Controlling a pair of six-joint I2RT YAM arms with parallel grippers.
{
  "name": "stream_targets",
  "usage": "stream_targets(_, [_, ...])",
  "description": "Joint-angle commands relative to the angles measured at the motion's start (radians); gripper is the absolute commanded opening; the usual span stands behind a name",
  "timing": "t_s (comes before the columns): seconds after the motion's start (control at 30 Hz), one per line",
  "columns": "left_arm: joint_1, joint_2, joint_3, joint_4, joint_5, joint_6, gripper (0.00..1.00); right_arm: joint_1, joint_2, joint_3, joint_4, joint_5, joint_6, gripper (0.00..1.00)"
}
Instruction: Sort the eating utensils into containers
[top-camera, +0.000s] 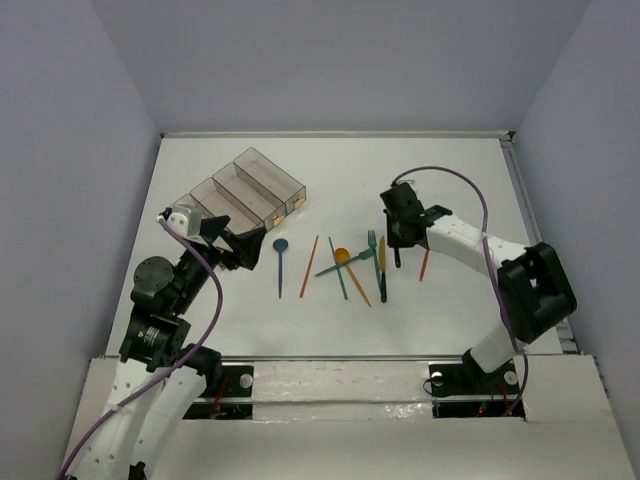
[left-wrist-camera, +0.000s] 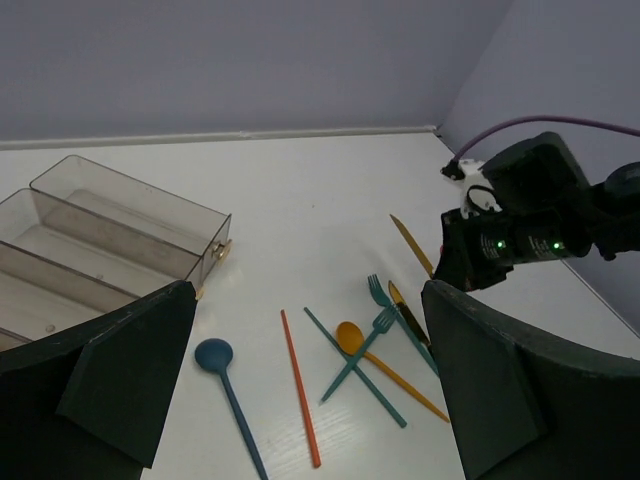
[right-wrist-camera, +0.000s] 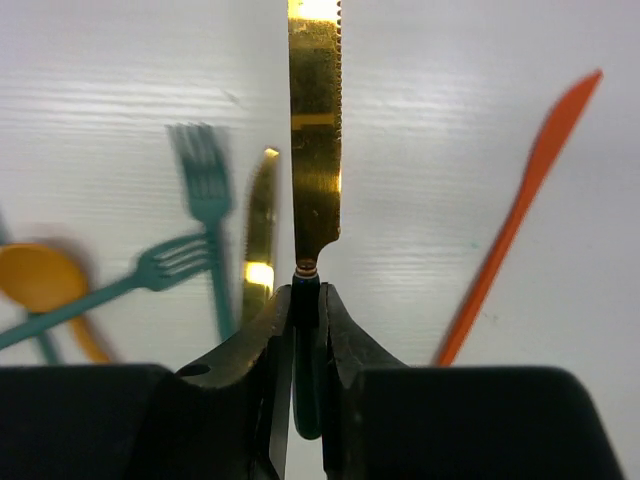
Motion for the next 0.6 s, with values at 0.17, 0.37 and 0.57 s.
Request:
stream_targets(0.17, [0.009,-0.061,0.077,-0.007,-0.142,-0.040,0.99,0.152,-0.002,0.242,0.513,-0.402,-0.007,0.00])
stream_targets(0.37, [0.010,-0.113,0.098,-0.041,-0.285,-0.077,0.99,0.298,0.332,0.571,0.644,-0.523,0.014,0.00])
stream_targets(0.57, [-0.001,-0.116,0.106,-0.057,-0.320,-0.067,0.99,0.399,0.626,0.919,0.673,-0.615,0.028,0.00])
